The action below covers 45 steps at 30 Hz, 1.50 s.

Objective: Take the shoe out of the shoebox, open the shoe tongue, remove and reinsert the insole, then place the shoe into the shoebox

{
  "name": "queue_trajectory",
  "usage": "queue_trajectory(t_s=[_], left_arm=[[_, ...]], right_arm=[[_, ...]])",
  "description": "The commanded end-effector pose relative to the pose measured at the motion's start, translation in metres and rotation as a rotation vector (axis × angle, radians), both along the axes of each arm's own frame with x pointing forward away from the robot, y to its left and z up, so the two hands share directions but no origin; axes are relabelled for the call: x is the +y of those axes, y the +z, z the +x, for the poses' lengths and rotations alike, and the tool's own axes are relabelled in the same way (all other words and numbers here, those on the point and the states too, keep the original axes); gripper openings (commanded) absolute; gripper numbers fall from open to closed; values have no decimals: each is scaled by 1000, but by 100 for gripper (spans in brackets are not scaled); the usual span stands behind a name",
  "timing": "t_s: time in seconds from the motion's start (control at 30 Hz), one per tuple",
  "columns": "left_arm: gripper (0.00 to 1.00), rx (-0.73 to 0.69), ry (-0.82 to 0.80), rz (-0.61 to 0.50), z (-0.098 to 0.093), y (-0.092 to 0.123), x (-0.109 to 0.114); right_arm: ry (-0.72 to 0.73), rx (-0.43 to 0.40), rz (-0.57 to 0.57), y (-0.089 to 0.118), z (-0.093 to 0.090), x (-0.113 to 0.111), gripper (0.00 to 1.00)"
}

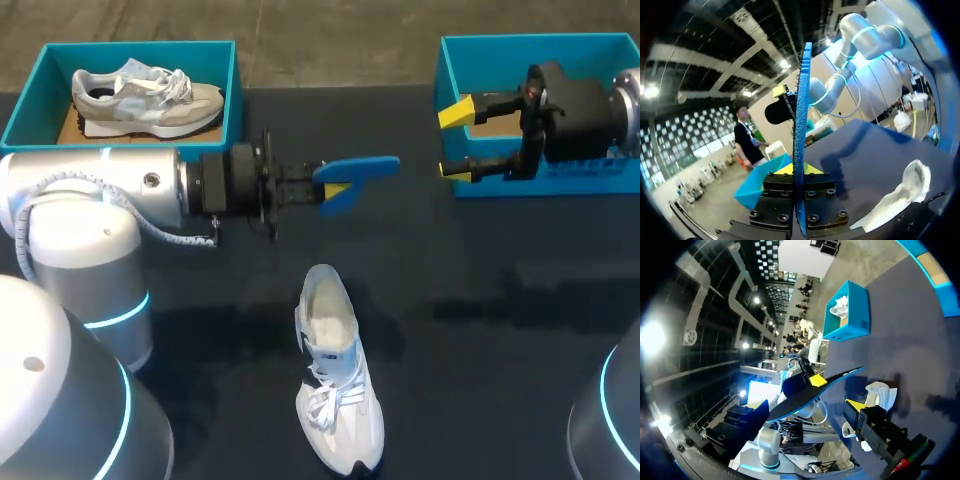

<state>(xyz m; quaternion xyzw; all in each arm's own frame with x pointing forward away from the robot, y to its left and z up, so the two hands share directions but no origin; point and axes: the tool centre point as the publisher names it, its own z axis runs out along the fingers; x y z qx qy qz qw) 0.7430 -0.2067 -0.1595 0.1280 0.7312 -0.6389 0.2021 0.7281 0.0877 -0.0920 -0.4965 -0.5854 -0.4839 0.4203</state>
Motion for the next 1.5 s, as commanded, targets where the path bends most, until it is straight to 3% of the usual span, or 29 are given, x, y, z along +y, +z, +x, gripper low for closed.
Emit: queue_trajectory(t_s=[0.03, 0.3, 0.43, 0.83, 1.2, 1.27, 1.5], left_arm=[[0, 36, 5, 53, 1, 5, 1], [0, 36, 5, 53, 1, 5, 1], [0, 322, -63, 18, 10, -1, 6], [0, 895, -23, -92, 25, -4, 22], [0, 1199, -56, -204, 34, 0, 25], [0, 1246, -53, -281, 35, 0, 26], [0, 1413, -106, -339, 24, -6, 18]], right_arm=[[0, 2, -4, 0, 0, 1, 100], [0, 2, -4, 0, 0, 1, 100], [0, 2, -4, 0, 0, 1, 100], [0, 2, -4, 0, 0, 1, 100], [0, 2, -4, 0, 0, 1, 100], [0, 2, -4, 0, 0, 1, 100], [0, 2, -4, 0, 0, 1, 100]])
